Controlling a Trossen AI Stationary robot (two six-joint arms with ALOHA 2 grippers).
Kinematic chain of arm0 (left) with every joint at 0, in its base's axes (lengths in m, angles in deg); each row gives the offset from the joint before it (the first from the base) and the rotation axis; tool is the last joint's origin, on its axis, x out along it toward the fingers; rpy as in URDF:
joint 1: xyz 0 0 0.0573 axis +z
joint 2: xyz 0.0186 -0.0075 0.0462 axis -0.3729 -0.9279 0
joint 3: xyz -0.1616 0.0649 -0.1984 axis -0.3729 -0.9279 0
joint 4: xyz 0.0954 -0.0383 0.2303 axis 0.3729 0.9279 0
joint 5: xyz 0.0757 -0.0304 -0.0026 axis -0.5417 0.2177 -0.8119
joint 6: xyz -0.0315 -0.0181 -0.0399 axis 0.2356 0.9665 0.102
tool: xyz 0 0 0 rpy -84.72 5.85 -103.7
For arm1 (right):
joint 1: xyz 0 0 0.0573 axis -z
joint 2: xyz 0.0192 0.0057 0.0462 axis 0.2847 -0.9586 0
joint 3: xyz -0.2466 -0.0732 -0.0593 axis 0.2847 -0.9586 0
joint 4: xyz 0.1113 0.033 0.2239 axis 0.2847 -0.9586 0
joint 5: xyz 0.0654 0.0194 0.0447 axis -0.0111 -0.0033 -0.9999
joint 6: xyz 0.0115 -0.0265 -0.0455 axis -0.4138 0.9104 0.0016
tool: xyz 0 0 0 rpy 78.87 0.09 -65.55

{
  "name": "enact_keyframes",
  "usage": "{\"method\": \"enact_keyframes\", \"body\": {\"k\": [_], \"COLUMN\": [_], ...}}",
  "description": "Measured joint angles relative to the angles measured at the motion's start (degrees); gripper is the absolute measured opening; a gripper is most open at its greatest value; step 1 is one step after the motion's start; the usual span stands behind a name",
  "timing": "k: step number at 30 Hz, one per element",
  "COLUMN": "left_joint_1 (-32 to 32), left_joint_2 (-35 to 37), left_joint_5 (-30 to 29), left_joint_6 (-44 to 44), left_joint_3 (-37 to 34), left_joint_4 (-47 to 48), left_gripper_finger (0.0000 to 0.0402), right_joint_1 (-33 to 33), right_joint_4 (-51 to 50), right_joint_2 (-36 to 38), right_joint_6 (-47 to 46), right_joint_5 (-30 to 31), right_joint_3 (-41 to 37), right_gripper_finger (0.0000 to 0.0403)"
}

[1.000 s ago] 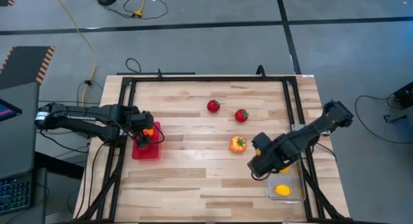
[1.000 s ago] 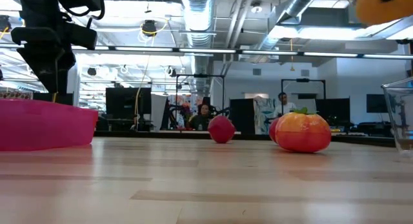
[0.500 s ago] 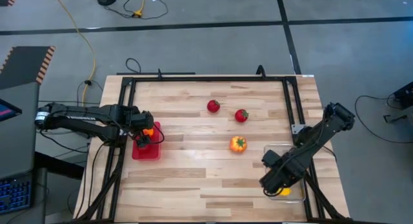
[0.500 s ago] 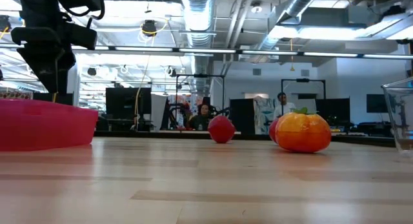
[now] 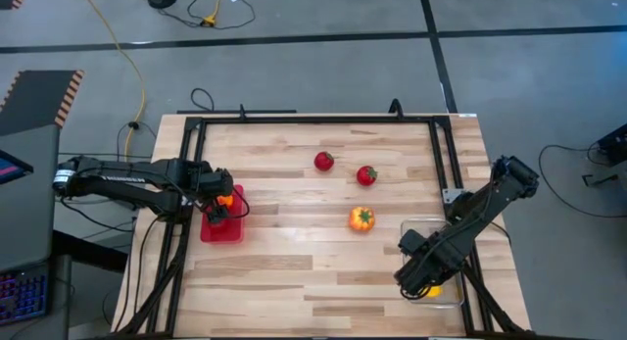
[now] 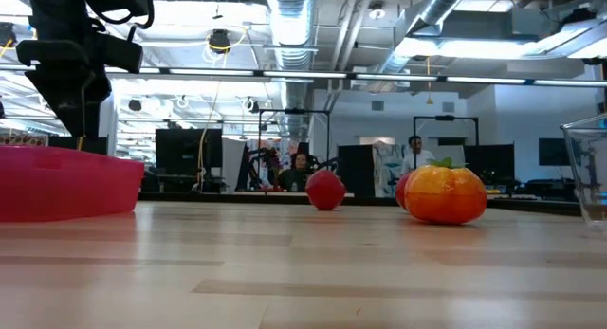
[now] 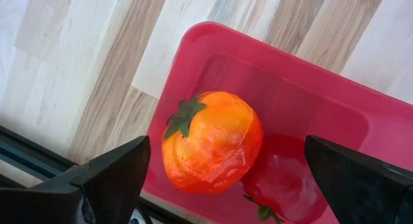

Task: Sort produce into baskets
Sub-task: Put the yellow lemon into the transparent bin, then put the orange tomato into the red bin

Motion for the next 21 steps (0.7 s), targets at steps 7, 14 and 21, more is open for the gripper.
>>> {"method": "enact_keyframes", "body": {"k": [7, 14, 21], "left_joint_1": [0.0, 0.0, 0.0], "left_joint_2": [0.0, 0.0, 0.0], "left_joint_5": [0.0, 0.0, 0.0], "left_joint_6": [0.0, 0.0, 0.0], "left_joint_3": [0.0, 0.0, 0.0], "left_joint_4": [-0.01, 0.0, -0.08], "left_gripper_finger": [0.0396, 0.0396, 0.0396], "right_joint_1": [0.02, 2.1, 6.56], "right_joint_4": [0.0, 0.08, -0.19], "right_joint_2": [0.0, 0.39, 2.24], "right_joint_6": [0.02, 0.04, 2.65], "right_joint_5": [-0.01, -5.07, 1.09], "right_joint_3": [0.0, 0.06, 4.45], "right_gripper_finger": [0.0359, 0.0369, 0.0369]}}
